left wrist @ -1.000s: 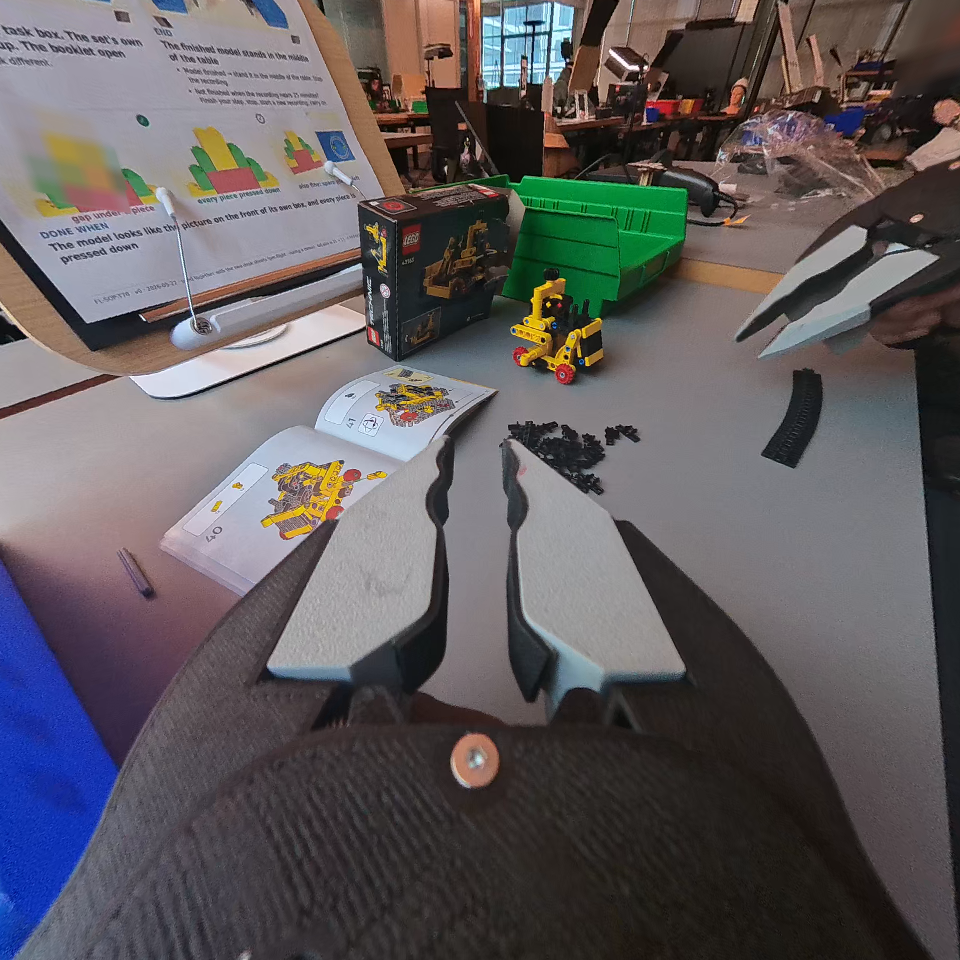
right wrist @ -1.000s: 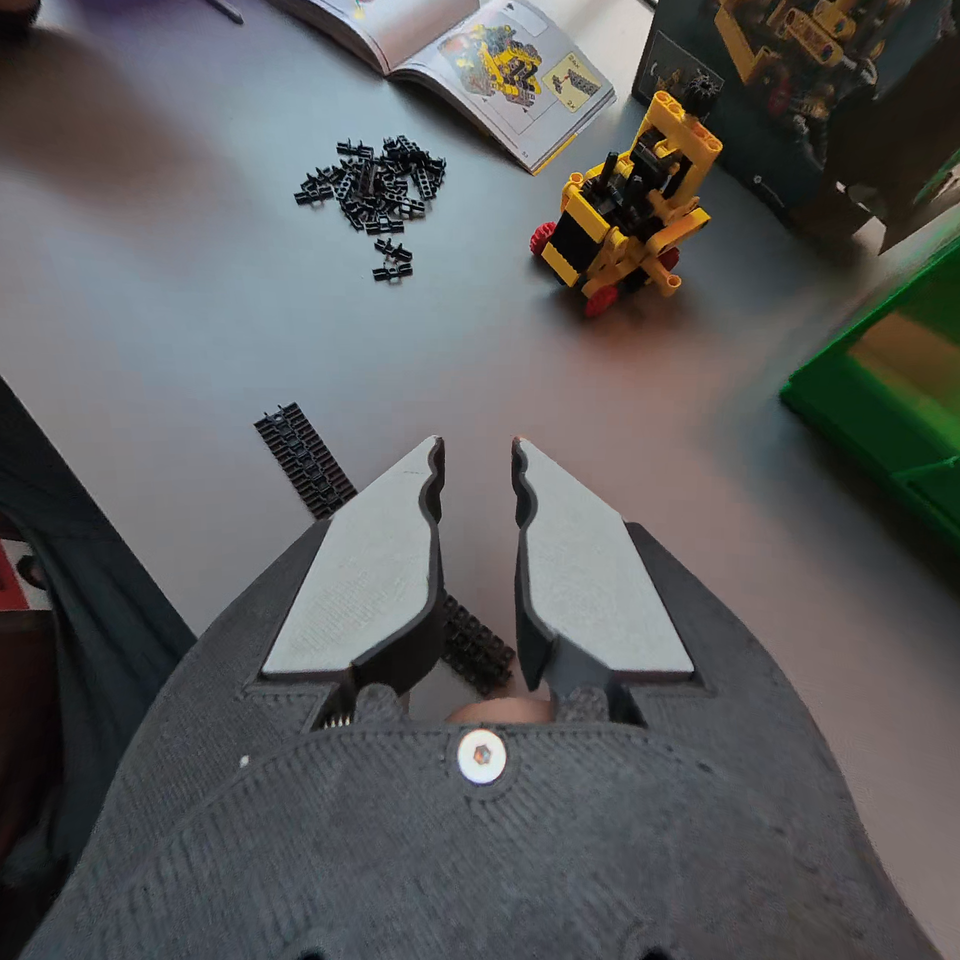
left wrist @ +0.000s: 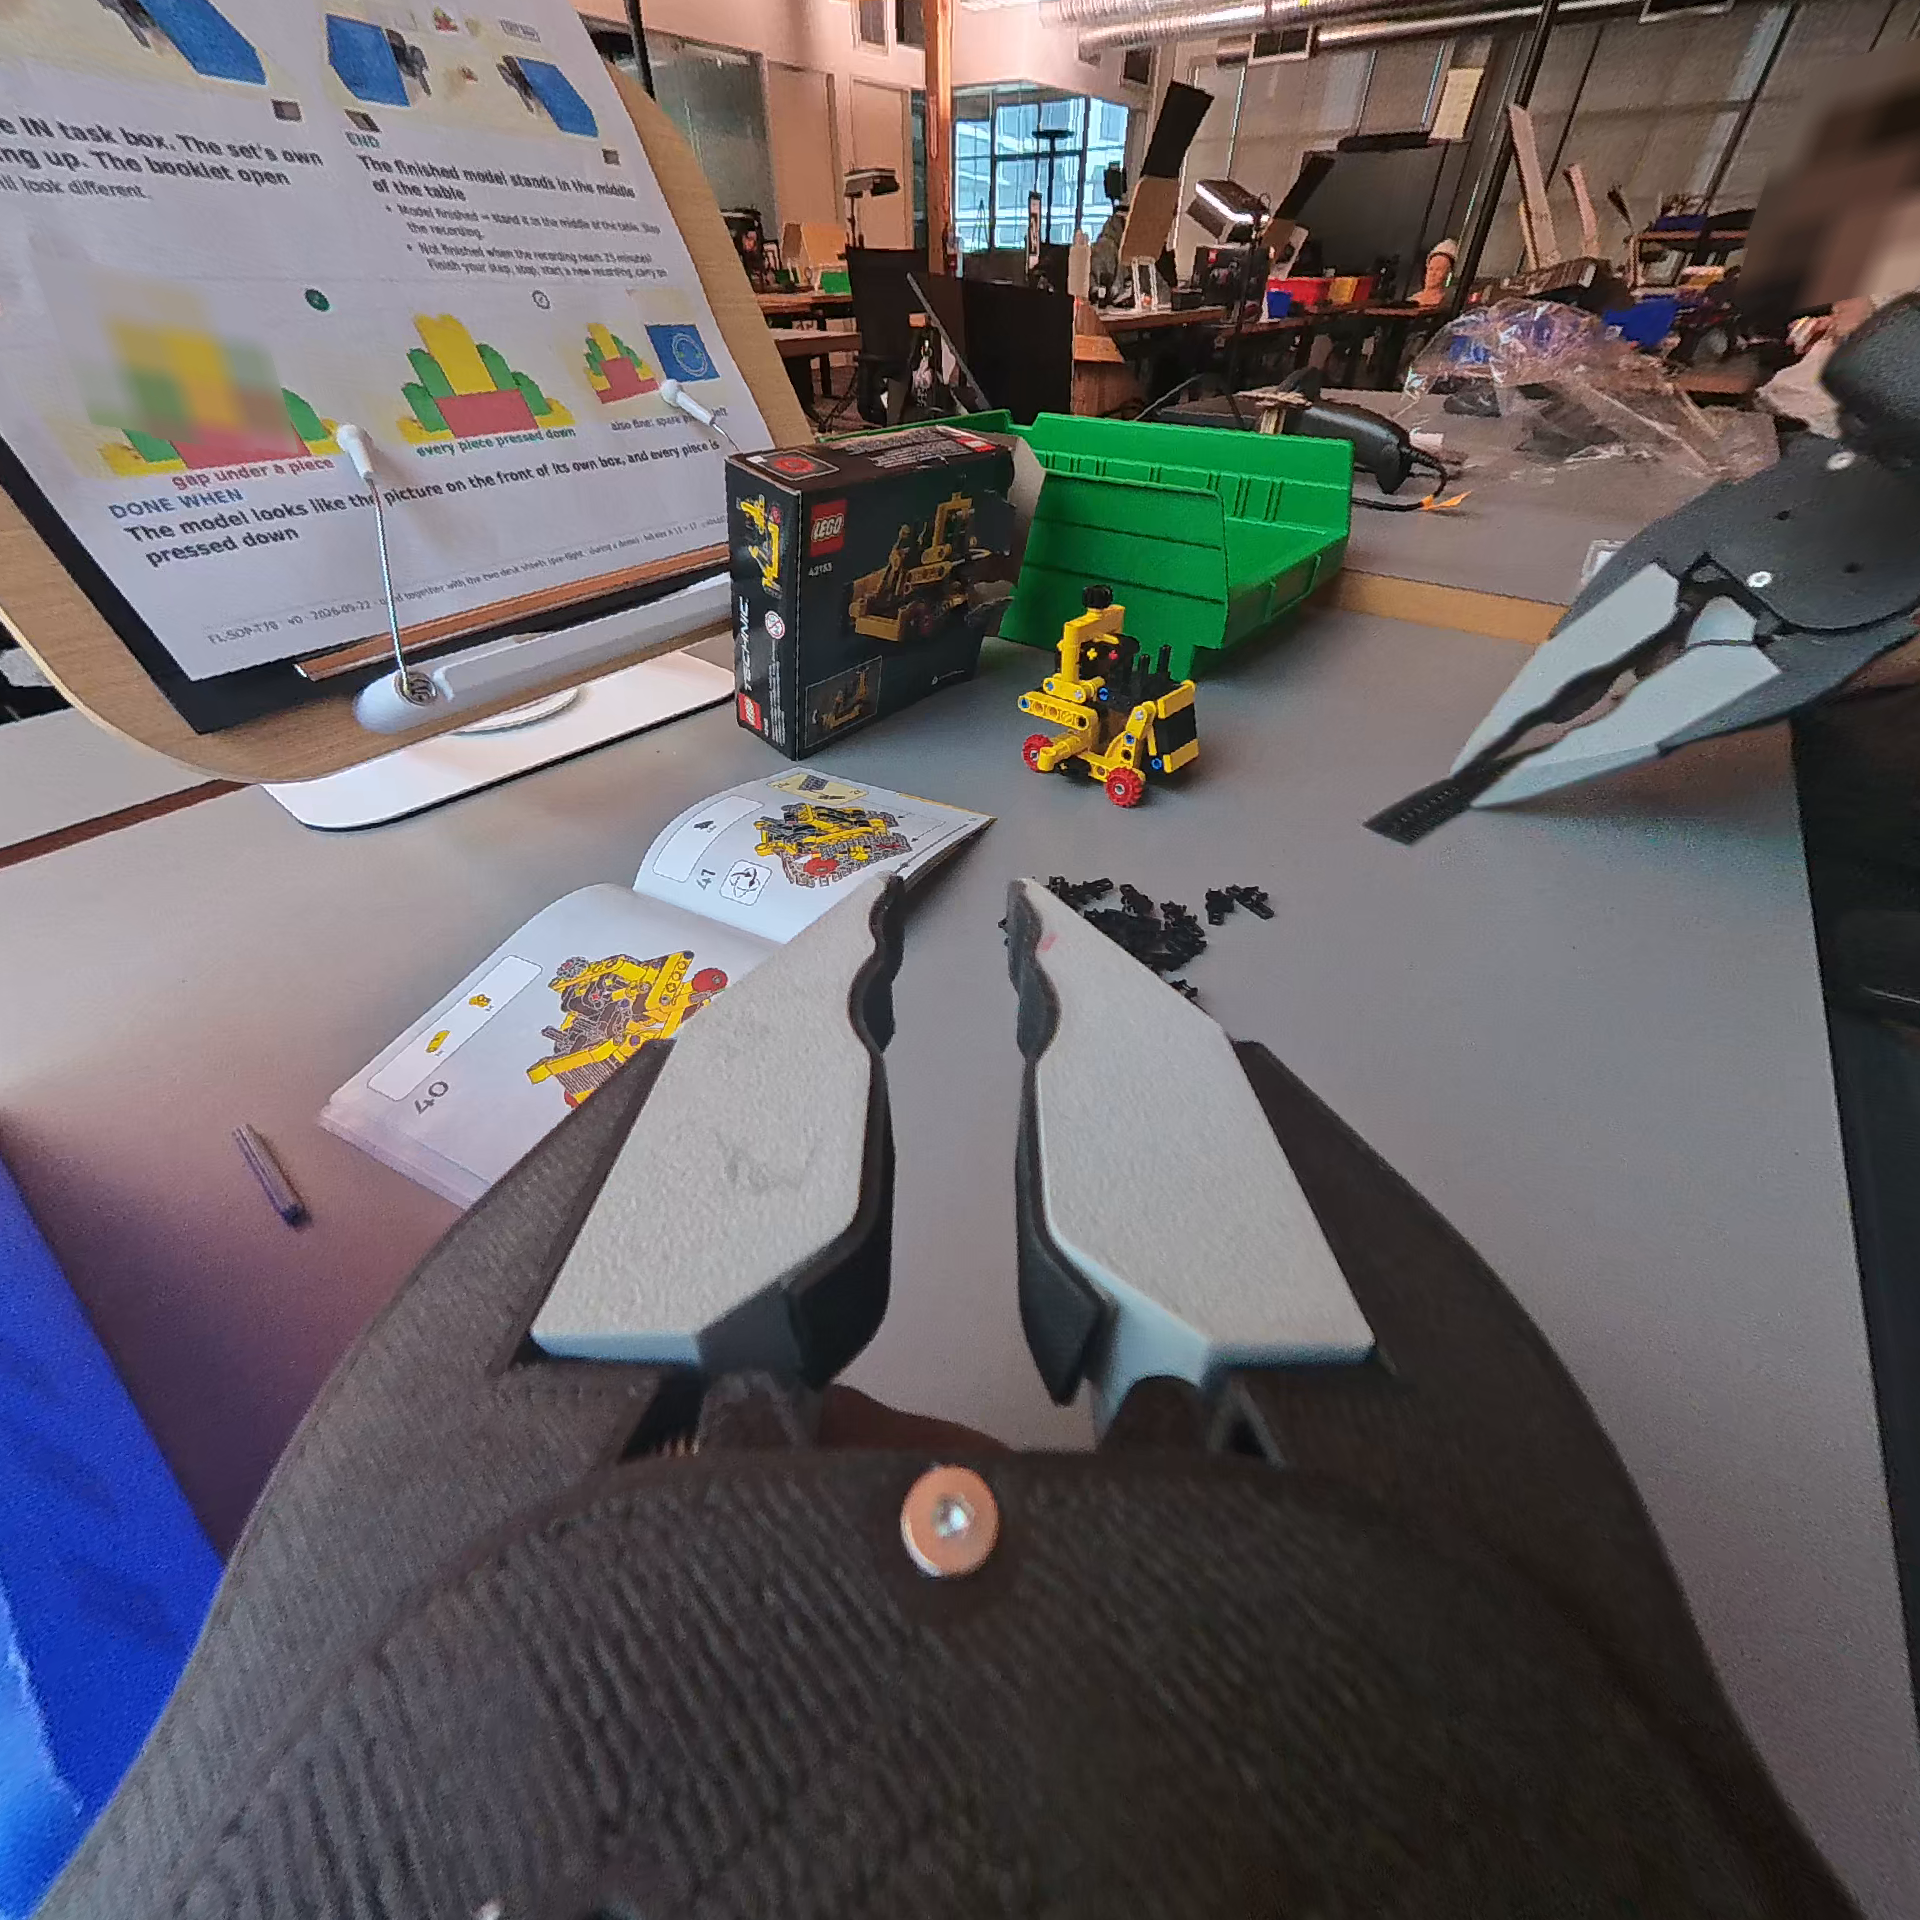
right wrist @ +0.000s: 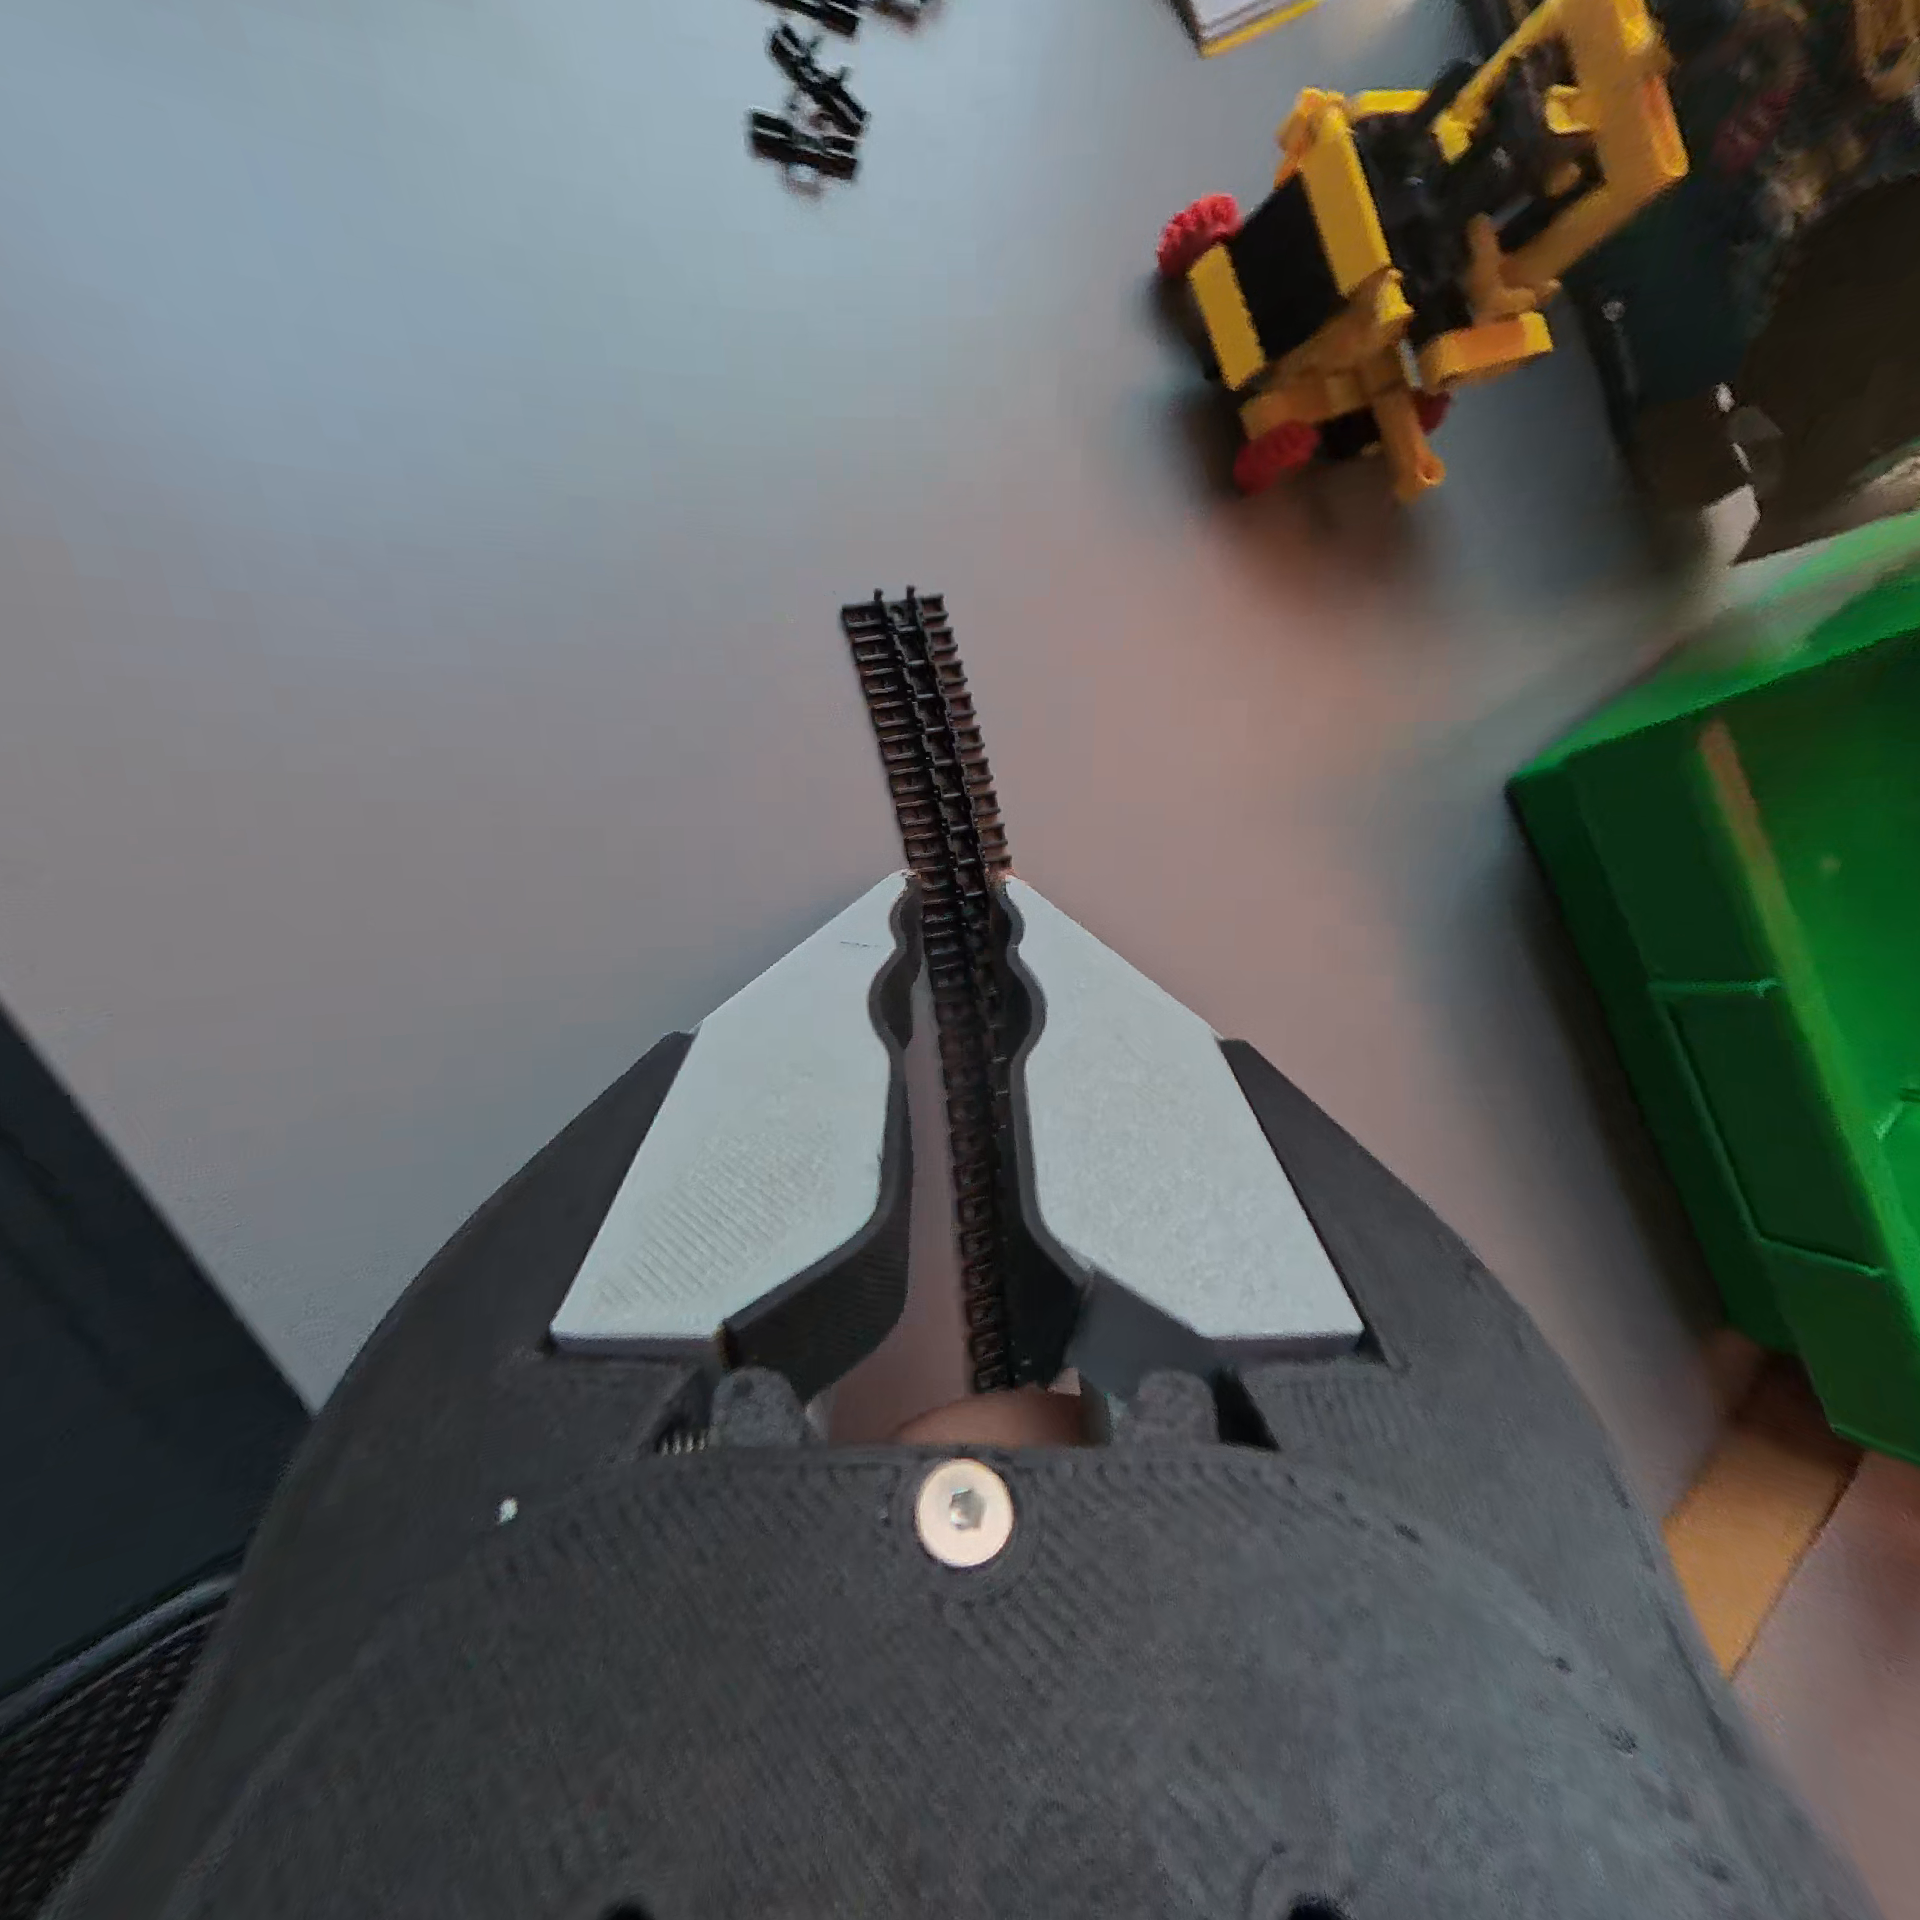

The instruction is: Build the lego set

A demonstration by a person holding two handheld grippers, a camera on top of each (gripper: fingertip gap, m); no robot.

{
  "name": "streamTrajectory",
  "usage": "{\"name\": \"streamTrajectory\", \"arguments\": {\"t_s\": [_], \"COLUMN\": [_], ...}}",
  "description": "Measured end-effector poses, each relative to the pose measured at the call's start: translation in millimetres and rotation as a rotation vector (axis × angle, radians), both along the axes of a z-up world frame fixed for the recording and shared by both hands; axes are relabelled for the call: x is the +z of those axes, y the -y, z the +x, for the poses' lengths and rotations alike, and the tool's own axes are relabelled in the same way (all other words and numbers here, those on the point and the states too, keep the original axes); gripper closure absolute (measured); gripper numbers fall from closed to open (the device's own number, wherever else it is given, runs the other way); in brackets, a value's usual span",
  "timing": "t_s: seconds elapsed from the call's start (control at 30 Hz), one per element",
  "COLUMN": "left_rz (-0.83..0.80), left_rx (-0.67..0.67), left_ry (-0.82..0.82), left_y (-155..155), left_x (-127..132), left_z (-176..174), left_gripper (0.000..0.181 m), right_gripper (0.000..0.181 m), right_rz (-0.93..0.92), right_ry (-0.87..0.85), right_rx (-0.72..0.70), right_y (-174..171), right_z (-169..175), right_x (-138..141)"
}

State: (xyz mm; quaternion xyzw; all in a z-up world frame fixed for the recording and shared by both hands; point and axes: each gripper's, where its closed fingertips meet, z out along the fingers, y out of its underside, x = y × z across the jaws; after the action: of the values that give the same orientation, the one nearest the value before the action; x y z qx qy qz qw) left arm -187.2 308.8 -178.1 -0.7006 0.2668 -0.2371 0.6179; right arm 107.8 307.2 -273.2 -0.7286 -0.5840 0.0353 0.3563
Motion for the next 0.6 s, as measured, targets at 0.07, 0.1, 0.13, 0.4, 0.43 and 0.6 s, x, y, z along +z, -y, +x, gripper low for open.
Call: {"name": "streamTrajectory", "arguments": {"t_s": [0.07, 0.1, 0.13, 0.4, 0.43, 0.6], "left_rz": [0.002, 0.003, 0.003, -0.001, -0.003, 0.0], "left_rx": [0.0, 0.0, 0.0, 0.007, 0.006, 0.01], "left_ry": [0.0, 0.0, 0.002, 0.018, 0.012, 0.01], "left_y": [0, 0, 0, -1, -1, -1], "left_x": [0, 0, 0, 1, 1, 1], "left_z": [0, 0, 0, -2, -2, -2], "left_gripper": [0.165, 0.165, 0.165, 0.165, 0.165, 0.165], "right_gripper": [0.172, 0.17, 0.167, 0.155, 0.155, 0.147], "right_rz": [0.015, 0.016, 0.012, 0.085, 0.098, 0.103], "right_ry": [-0.036, -0.06, -0.084, -0.297, -0.32, -0.493], "right_rx": [-0.038, -0.055, -0.077, -0.222, -0.246, -0.376], "right_y": [-13, -19, -25, -52, -53, -51], "right_z": [4, 5, 6, 9, 13, 41], "right_x": [0, 0, 1, 46, 55, 102]}}
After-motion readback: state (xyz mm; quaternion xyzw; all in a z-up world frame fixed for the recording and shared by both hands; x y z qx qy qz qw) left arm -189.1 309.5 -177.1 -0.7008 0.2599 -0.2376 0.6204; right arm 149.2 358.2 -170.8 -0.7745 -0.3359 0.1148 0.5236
